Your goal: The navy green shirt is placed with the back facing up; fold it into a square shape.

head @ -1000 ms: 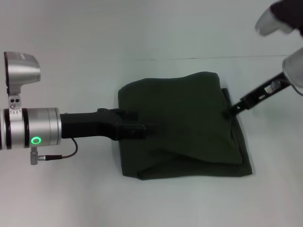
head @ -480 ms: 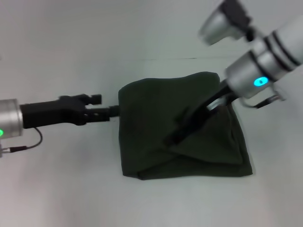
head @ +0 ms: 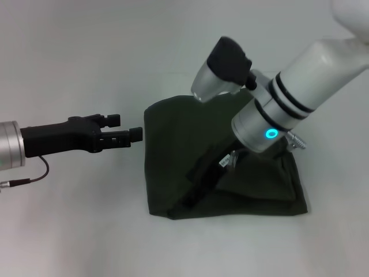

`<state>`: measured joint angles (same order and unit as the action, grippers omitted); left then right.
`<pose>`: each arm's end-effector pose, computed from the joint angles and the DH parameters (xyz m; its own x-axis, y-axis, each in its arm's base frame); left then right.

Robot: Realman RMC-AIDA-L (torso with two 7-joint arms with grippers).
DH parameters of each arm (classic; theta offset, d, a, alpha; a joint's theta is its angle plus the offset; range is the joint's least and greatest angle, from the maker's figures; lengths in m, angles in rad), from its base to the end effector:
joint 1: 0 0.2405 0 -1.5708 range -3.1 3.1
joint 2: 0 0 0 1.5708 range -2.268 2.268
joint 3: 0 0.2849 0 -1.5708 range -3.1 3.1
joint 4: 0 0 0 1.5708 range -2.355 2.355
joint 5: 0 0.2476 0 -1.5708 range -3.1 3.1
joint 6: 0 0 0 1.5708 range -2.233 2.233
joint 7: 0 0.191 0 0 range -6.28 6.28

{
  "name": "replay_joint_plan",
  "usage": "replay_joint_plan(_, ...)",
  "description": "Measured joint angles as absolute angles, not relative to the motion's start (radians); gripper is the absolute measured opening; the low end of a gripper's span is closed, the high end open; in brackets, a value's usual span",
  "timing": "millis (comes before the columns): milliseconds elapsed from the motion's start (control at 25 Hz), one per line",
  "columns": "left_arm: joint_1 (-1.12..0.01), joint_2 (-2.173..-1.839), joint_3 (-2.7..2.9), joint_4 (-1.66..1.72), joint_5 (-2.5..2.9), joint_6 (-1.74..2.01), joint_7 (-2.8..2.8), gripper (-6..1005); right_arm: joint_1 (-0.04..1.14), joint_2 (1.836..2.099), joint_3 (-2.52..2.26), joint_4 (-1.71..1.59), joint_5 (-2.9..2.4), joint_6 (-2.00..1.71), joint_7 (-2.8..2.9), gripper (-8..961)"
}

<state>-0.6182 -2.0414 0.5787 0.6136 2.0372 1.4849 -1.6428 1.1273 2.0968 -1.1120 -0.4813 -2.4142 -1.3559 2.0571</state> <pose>-0.2820 0.4303 -0.0305 0.6416 0.5169 0.5668 0.6715 -0.7357 -0.0891 0.1438 0.4515 -0.1557 0.8864 -0.4155 0.2041 -0.4167 -0.9082 -0.0394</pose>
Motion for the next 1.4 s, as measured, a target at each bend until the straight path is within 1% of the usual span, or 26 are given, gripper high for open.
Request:
replay_joint_plan(320, -0.618, -2.042, 0.578, 0.614, 2.034, 1.483, -1.643, 950, 1.12, 2.097, -1.148, -0.402, -2.407, -1.276, 2.046, 927)
replay_joint_plan(440, -0.618, -2.042, 0.578, 0.615, 2.031, 1.483, -1.643, 950, 1.113, 2.091, -1.175, -0.397, -2.414, -1.262, 2.073, 927)
replay_joint_plan(560, -0.618, -2.042, 0.578, 0.615, 2.03, 1.483, -1.644, 950, 1.1, 2.073, -1.179, -0.42, -2.421, -1.292, 2.107, 927)
replay_joint_plan(800, -0.618, -2.042, 0.578, 0.615, 2.027, 1.484, -1.648, 950, 1.091, 2.023, -1.17, -0.462, -2.49, -1.382, 2.203, 927)
replay_joint_plan(960, -0.62, -2.042, 0.578, 0.613, 2.023, 1.49, -1.649, 950, 1.071, 1.998, -1.136, -0.51, -2.5, -1.442, 2.228, 927)
replay_joint_plan(1280, -0.629, -2.047, 0.582, 0.608, 2.02, 1.496, -1.634, 950, 0.982, 1.977, -0.877, -0.628, -2.453, -1.498, 2.117, 927)
replay_joint_plan(1320, -0.63, -2.047, 0.581, 0.607, 2.02, 1.496, -1.63, 950, 0.966, 1.972, -0.845, -0.632, -2.432, -1.493, 2.085, 927)
replay_joint_plan(1360, -0.631, -2.047, 0.581, 0.606, 2.018, 1.496, -1.624, 950, 0.931, 1.963, -0.793, -0.634, -2.387, -1.473, 2.028, 927)
replay_joint_plan(1400, -0.631, -2.046, 0.582, 0.606, 2.016, 1.496, -1.616, 950, 0.931, 1.963, -0.793, -0.634, -2.387, -1.473, 2.028, 927)
